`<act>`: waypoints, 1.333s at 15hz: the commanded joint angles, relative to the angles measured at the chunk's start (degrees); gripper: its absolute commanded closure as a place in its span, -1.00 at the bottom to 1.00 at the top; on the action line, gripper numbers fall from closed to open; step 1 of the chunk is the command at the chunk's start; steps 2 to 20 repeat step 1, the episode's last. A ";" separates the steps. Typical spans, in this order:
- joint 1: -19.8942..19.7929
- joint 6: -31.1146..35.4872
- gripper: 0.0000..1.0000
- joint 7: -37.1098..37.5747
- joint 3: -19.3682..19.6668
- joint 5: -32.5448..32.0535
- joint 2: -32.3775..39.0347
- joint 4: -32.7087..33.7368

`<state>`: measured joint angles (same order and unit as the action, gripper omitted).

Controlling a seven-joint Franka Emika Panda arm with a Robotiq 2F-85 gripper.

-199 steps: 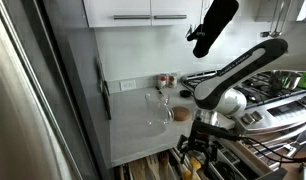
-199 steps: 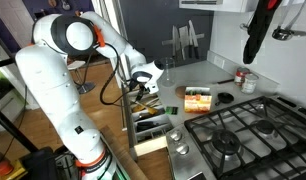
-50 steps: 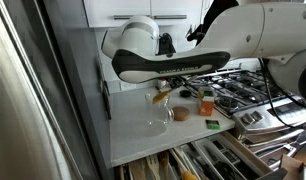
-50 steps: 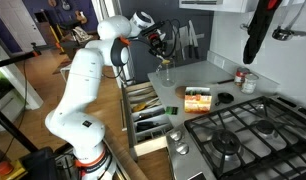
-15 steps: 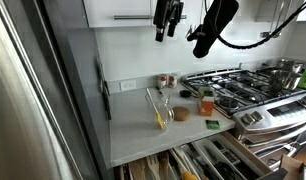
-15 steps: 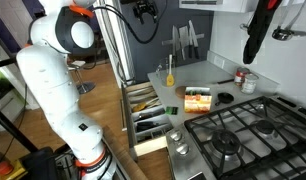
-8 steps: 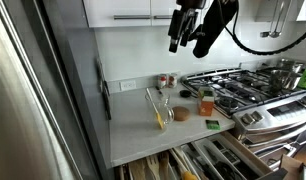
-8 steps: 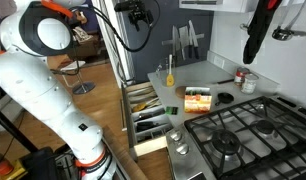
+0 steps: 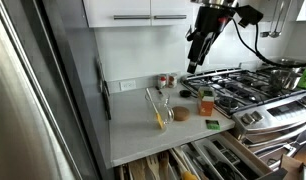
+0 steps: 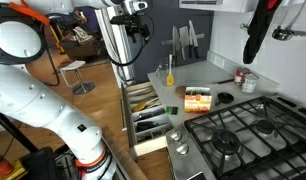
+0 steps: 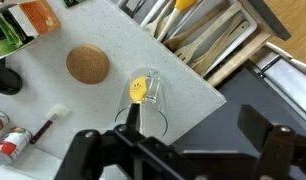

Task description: Remove the lid from the glass jar then put one spatula from the drawer in the jar.

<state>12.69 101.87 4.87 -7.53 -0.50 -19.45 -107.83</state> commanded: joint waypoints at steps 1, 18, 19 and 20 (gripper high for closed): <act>-1.58 -0.21 -1.00 -0.31 -1.35 0.44 0.25 0.72; -1.58 -0.21 -1.00 -0.31 -1.35 0.44 0.25 0.72; -1.58 -0.21 -1.00 -0.31 -1.35 0.44 0.25 0.72; -1.58 -0.21 -1.00 -0.31 -1.35 0.44 0.25 0.72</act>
